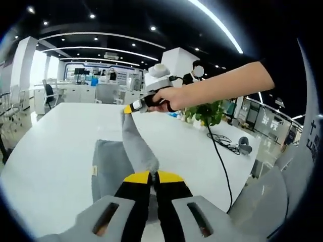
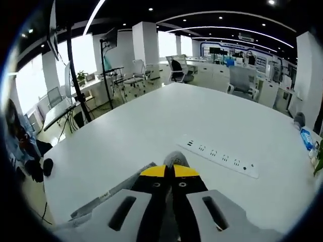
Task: Fold the towel on the table until its edges align and the towel forms a compact rectangular stack.
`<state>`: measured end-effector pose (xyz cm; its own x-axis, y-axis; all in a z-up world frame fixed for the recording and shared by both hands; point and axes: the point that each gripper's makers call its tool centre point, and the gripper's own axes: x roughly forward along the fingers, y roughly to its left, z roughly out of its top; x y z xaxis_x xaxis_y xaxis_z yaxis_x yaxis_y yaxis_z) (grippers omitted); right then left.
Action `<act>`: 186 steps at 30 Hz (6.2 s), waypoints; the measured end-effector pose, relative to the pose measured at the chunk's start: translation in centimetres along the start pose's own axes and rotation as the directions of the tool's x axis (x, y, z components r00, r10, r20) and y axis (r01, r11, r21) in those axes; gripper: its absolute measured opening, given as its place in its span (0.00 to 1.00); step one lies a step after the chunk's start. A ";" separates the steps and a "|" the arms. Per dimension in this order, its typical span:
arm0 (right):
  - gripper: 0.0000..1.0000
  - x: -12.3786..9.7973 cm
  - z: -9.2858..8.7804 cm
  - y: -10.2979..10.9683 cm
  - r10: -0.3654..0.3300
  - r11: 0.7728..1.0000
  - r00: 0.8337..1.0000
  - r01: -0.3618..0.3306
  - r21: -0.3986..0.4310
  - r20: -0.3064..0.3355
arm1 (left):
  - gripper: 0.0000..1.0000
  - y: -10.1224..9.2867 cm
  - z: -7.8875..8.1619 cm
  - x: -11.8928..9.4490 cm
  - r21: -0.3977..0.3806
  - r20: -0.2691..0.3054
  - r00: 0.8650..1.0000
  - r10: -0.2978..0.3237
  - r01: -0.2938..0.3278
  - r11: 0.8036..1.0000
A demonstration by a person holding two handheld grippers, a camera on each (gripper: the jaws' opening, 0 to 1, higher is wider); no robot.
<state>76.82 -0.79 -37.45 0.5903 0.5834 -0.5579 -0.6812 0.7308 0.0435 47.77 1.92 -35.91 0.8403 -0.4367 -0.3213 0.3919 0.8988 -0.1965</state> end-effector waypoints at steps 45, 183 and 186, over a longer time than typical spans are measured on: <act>0.06 11.3 -6.7 6.4 0.088 0.996 0.988 -0.088 0.008 -0.126 | 0.08 11.0 -13.5 -0.5 -0.358 -0.264 0.950 0.170 -0.260 0.897; 0.10 -8.3 -18.9 -16.4 -0.105 0.974 0.988 0.125 0.187 -0.117 | 0.25 -21.6 -14.8 14.8 0.323 -0.579 0.720 -0.383 0.634 0.703; 0.13 -9.0 -18.5 -16.2 -0.100 0.974 0.990 0.118 0.195 -0.102 | 0.30 -21.3 -14.1 14.8 0.333 -0.568 0.731 -0.379 0.625 0.706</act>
<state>74.58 -24.45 -48.48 0.6079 0.4680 -0.6414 -0.5091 0.8497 0.1375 46.52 -24.23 -49.57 0.2527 -0.6817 -0.6866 0.9266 0.3747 -0.0309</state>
